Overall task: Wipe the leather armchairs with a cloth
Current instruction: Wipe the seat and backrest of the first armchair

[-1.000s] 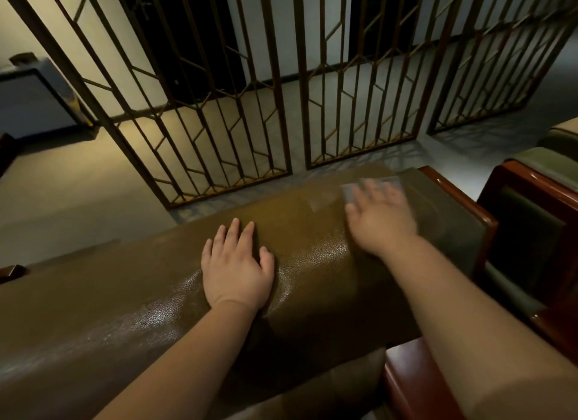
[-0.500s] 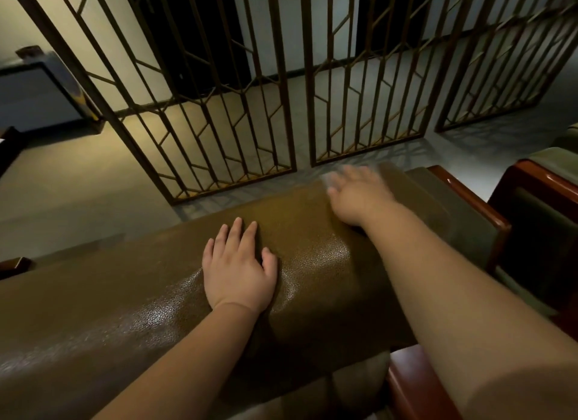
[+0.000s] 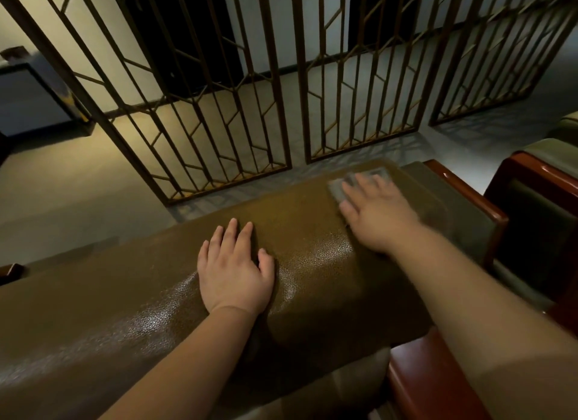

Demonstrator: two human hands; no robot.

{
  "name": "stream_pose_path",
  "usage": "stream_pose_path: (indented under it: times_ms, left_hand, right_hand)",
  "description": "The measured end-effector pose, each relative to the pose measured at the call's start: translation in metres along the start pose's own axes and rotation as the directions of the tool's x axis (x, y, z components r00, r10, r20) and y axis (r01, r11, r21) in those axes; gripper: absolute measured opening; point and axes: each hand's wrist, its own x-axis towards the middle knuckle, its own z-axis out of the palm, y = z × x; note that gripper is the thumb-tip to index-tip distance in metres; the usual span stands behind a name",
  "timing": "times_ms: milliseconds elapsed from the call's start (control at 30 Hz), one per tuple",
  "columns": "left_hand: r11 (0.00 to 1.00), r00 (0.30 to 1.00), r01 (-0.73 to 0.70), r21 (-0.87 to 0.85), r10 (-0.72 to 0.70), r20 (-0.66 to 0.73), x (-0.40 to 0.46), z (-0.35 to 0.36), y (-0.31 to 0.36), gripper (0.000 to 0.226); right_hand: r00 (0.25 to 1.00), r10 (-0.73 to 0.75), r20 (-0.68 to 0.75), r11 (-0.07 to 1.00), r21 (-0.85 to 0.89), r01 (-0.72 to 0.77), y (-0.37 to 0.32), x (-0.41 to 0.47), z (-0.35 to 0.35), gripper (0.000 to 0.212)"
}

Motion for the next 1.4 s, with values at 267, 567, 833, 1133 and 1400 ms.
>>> stream_pose_path:
  times_ms: [267,567,833,1133,1400]
  left_hand:
    - [1.000,1.000,0.004,-0.007,-0.004,0.008,0.001,-0.002,0.002,0.067]
    - [0.999,0.999,-0.003,0.032,0.002,0.041,-0.002,-0.001,-0.001,0.067]
    - [1.000,1.000,-0.010,-0.019,0.010,0.007,-0.004,-0.005,0.003,0.069]
    - [0.963,0.927,-0.268,-0.024,0.265,0.266,-0.003,-0.035,0.029,0.058]
    - [0.748,0.720,-0.663,-0.031,0.649,0.246,0.020,0.011,0.149,0.068]
  right_hand:
    - [0.942,-0.037,-0.332,0.999,0.016,0.045,0.054,-0.073,0.059,0.063]
    - [0.923,-0.123,-0.363,0.989,0.029,0.144,-0.022,-0.117,0.112,0.066]
    - [0.826,0.417,-0.378,0.859,0.460,-0.223,0.062,-0.075,0.086,0.064]
    - [0.828,0.339,-0.447,0.873,0.477,-0.100,-0.018,-0.126,0.169,0.081]
    - [0.771,0.556,-0.309,0.699,0.676,-0.233,-0.004,-0.100,0.165,0.079]
